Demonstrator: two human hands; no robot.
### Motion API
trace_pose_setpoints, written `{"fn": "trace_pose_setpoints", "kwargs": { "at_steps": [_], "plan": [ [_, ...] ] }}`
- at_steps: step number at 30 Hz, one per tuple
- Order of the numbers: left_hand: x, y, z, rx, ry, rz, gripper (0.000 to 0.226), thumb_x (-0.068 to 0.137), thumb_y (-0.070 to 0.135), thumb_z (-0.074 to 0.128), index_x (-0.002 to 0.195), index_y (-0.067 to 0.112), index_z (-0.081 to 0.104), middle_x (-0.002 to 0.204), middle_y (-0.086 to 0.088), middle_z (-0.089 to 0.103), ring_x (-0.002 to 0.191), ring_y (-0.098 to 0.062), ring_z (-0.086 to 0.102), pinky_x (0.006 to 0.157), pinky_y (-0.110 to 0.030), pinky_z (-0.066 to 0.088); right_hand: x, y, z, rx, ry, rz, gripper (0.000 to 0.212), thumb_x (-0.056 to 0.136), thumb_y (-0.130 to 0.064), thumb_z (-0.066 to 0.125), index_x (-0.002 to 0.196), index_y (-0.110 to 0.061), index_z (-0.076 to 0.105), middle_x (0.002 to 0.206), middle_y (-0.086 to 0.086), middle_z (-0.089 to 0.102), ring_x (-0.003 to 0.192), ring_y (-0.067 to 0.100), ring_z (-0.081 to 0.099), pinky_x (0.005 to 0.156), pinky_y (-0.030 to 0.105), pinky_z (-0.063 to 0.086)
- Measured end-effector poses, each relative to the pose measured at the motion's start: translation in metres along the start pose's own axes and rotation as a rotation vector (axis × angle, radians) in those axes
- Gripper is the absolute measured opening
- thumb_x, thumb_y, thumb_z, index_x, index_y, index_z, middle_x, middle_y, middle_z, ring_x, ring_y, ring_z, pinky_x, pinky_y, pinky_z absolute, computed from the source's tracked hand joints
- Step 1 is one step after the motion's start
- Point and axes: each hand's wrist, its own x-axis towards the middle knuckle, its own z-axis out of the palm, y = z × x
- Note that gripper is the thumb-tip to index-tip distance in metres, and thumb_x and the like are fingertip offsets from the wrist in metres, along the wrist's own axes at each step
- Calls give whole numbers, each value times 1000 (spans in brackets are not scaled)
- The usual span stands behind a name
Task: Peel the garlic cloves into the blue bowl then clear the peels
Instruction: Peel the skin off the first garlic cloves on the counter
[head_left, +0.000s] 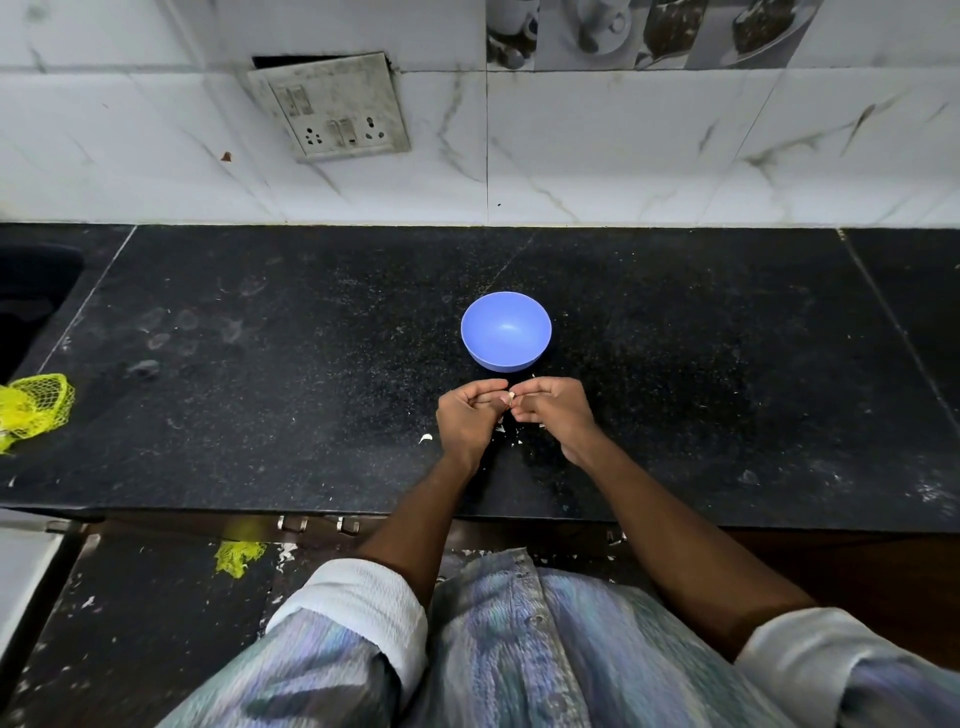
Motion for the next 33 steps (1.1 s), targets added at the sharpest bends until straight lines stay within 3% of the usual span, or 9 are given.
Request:
{"fn": "trace_pose_setpoints", "kwargs": {
  "at_steps": [3, 6, 9, 16, 18, 21, 25, 30, 33],
  "plan": [
    [0, 2, 1, 24, 28, 53, 16, 84, 1, 83, 96, 11, 81, 83, -8, 80, 75, -14, 75, 75, -26, 62, -1, 0, 0, 97, -24, -3, 14, 87, 0, 77, 101, 3, 76, 94, 17, 78, 87, 23, 76, 81, 31, 63],
    [-2, 5, 5, -55, 61, 1, 14, 84, 2, 84, 96, 8, 82, 87, -9, 81, 77, -14, 74, 76, -26, 61, 0, 0, 1, 142, -6, -30, 16, 87, -1, 78, 101, 6, 74, 93, 19, 78, 83, 22, 76, 81, 32, 63],
    [-3, 6, 9, -147, 82, -75, 14, 87, -2, 78, 99, 6, 81, 91, -13, 80, 82, -19, 75, 83, -31, 63, 1, 2, 1, 198, -10, -17, 16, 88, 0, 78, 102, 5, 74, 91, 19, 78, 80, 21, 75, 81, 31, 63],
    [2, 1, 11, -131, 63, -87, 19, 100, -2, 61, 110, 6, 75, 92, -11, 77, 82, -14, 69, 82, -30, 60, 1, 5, 3, 345, -66, 63, 14, 93, 6, 68, 106, 3, 72, 93, 18, 76, 84, 21, 75, 79, 27, 61],
    [2, 0, 9, -58, 37, -40, 22, 103, 3, 57, 109, 7, 77, 89, -9, 76, 78, -12, 67, 79, -31, 58, 2, 5, 1, 363, -49, 80, 14, 93, 6, 67, 104, -1, 73, 90, 14, 77, 81, 19, 73, 76, 26, 60],
    [1, -1, 6, 73, 0, 37, 10, 97, 12, 71, 99, 12, 81, 87, -5, 80, 76, -13, 70, 76, -35, 59, 4, 7, -3, 303, -18, 65, 12, 92, 2, 71, 102, -4, 75, 88, 12, 78, 78, 16, 72, 75, 26, 60],
    [-2, 2, 2, 237, 25, 142, 5, 87, 16, 85, 92, 15, 84, 79, 5, 80, 73, -7, 74, 71, -26, 59, 2, 5, -4, 202, -10, -2, 13, 89, 0, 75, 102, 0, 75, 91, 16, 78, 79, 19, 74, 77, 28, 61],
    [-6, 5, 0, 528, 48, 261, 5, 88, 29, 80, 89, 27, 85, 77, 14, 78, 70, 0, 72, 70, -28, 60, 3, 6, -4, -25, 38, -141, 11, 89, 0, 75, 96, -7, 78, 85, 9, 79, 75, 15, 72, 70, 25, 59],
    [-10, 8, 1, 647, 68, 300, 9, 89, 27, 75, 90, 27, 84, 83, 11, 79, 72, -5, 71, 68, -28, 58, 3, 8, -3, -94, 35, -187, 11, 91, 0, 73, 96, -8, 79, 84, 7, 78, 74, 17, 72, 70, 31, 62]
  ]
}}
